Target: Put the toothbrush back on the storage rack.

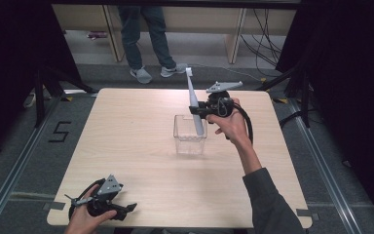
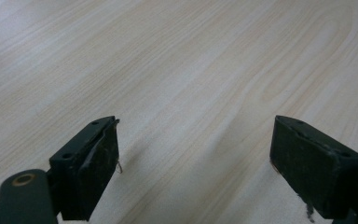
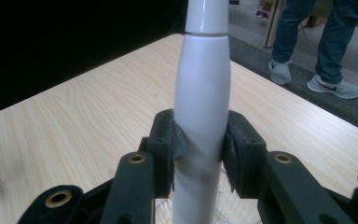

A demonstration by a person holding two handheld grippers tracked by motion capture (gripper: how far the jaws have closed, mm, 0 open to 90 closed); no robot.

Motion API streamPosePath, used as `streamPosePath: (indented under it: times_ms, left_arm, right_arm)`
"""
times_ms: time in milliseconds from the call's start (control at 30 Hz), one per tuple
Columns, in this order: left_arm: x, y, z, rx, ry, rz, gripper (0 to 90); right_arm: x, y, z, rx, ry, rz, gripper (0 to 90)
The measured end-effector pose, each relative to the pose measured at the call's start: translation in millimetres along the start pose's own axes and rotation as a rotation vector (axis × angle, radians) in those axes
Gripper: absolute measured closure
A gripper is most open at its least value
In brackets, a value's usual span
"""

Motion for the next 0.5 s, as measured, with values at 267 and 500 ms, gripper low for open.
streamPosePath:
  times_ms: [267,500]
  left_arm:
    - [0.8,1.0,-0.3,0.007,0.000,0.007,15.1]
    - [0.8,1.0,-0.3,0.007,-0.002,0.007,15.1]
  right_arm:
    - [6.6,-3.8,-13.3,-0.023,-0.014,0.001,66.9]
    - [13.4,-13.8,-27.5,-0.068,-0.059,0.005,66.8]
Point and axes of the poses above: each handheld gripper's, and its own axes: z roughly backward along the jaws, y roughly out of its top, x roughly to its right, the point moved 10 cm from there along -z, roughly forward along the jaws, and after that the axes turned 15 degrees about -z, right-handed, at the moved point
